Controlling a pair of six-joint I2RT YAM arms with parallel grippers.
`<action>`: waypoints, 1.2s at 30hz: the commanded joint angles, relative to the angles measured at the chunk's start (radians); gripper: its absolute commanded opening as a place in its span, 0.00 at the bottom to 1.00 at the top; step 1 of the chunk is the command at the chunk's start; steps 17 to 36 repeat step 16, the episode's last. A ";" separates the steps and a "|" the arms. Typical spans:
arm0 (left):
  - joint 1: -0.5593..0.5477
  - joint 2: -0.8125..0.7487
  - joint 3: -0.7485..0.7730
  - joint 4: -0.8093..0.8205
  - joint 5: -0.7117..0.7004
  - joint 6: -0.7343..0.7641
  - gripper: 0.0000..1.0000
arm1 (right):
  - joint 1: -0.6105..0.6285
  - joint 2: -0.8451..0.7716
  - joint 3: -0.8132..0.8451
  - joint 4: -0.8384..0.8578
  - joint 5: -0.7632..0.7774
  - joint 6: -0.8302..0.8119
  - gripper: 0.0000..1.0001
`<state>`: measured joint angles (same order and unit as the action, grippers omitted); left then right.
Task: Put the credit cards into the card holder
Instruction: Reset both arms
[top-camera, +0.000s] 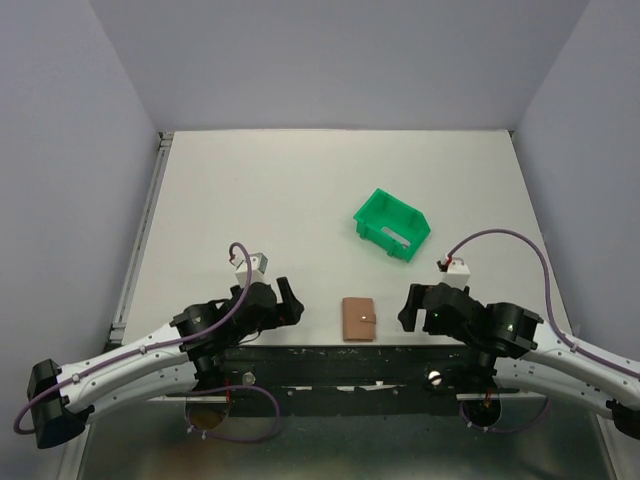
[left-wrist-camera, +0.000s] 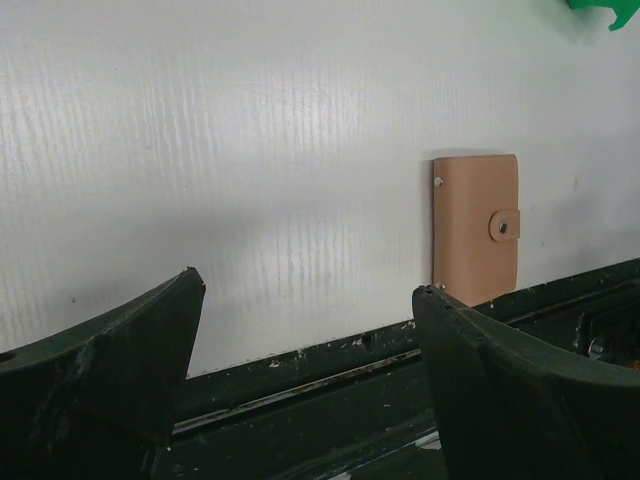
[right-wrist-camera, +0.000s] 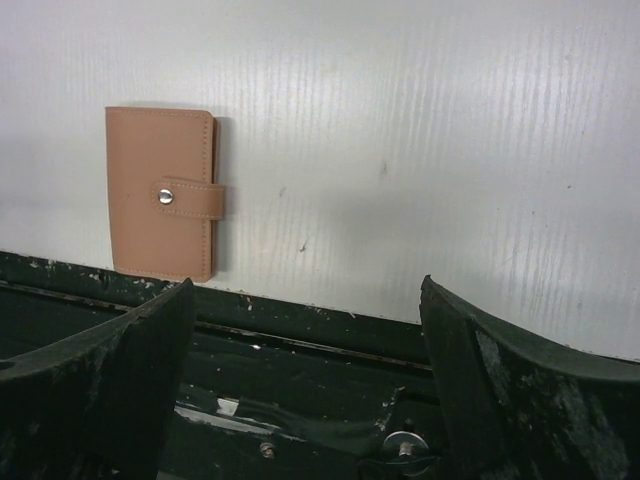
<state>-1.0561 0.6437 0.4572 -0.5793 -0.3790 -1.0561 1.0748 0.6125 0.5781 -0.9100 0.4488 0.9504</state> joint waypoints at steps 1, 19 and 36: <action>-0.004 -0.045 -0.008 -0.021 -0.040 -0.013 0.99 | 0.010 -0.031 -0.044 0.013 0.002 0.004 1.00; -0.002 -0.133 -0.026 -0.039 -0.069 -0.015 0.99 | 0.010 -0.128 -0.084 0.063 0.018 -0.010 1.00; -0.002 -0.133 -0.026 -0.039 -0.069 -0.015 0.99 | 0.010 -0.128 -0.084 0.063 0.018 -0.010 1.00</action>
